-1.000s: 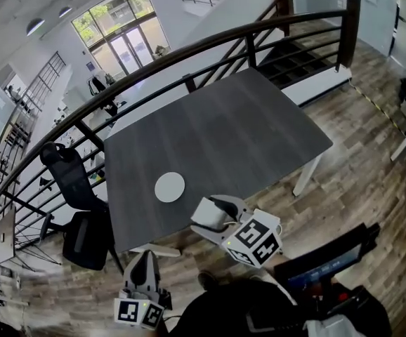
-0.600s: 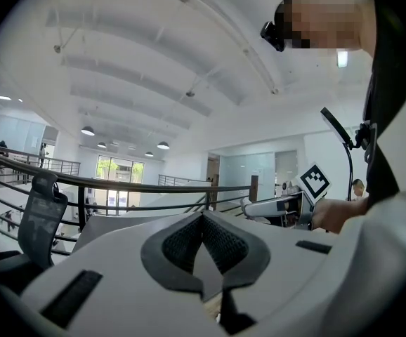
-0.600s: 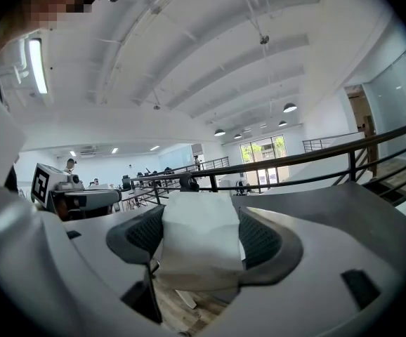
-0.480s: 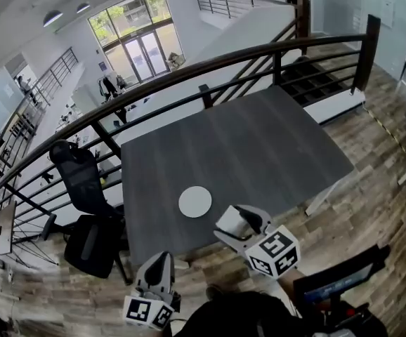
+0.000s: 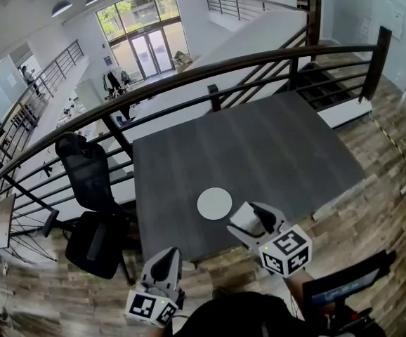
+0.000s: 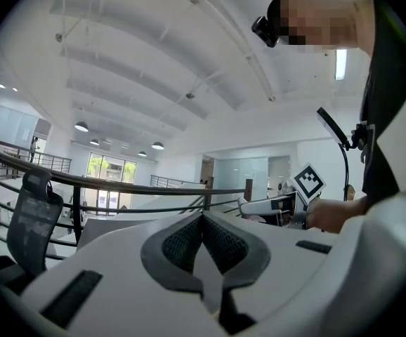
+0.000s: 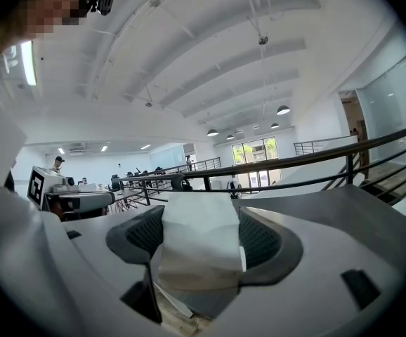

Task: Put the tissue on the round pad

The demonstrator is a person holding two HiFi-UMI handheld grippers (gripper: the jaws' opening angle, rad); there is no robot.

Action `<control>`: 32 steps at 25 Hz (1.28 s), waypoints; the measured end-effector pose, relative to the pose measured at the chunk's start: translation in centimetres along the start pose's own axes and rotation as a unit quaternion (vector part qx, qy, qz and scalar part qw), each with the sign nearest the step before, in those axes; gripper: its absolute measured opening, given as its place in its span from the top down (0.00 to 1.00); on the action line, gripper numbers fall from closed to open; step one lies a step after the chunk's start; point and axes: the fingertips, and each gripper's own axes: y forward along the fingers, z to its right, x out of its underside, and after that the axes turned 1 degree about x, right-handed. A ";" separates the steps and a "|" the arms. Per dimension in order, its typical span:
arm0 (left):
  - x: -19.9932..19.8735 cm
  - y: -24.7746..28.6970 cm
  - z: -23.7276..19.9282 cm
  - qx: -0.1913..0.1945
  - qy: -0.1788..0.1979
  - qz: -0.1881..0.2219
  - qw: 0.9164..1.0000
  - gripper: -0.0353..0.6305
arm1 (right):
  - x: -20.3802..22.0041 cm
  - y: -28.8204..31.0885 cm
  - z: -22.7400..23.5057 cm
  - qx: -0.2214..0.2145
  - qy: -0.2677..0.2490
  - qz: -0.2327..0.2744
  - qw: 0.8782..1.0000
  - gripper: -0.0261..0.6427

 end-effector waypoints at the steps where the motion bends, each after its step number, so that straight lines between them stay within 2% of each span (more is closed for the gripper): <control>1: -0.1 -0.2 -0.7 0.002 -0.002 0.001 1.000 0.94 | -0.1 0.5 -0.4 0.002 0.001 0.000 1.000 0.46; 6: 0.0 -1.3 -3.9 0.020 0.000 0.004 1.000 0.94 | -0.6 3.3 -2.4 0.015 0.002 0.006 1.000 0.46; 13: -0.2 -1.4 -5.8 0.028 -0.016 0.006 0.999 0.94 | -2.0 4.2 -2.6 0.032 -0.004 0.002 0.999 0.46; 17: -0.1 -1.3 -6.5 0.020 -0.025 0.007 0.999 0.94 | -2.5 4.9 -2.6 0.028 -0.008 0.001 1.000 0.46; 22: -0.6 0.7 -7.3 0.000 -0.024 0.006 1.000 0.94 | -3.7 6.6 -0.4 0.020 -0.012 0.003 1.000 0.46; 29: -1.7 3.9 -6.2 -0.037 -0.020 0.005 0.999 0.94 | -5.1 8.3 2.8 -0.019 -0.024 0.000 1.000 0.46; 32: -2.9 5.1 -5.9 -0.046 -0.026 0.029 0.998 0.94 | -5.6 9.5 3.7 -0.040 -0.030 -0.003 0.999 0.46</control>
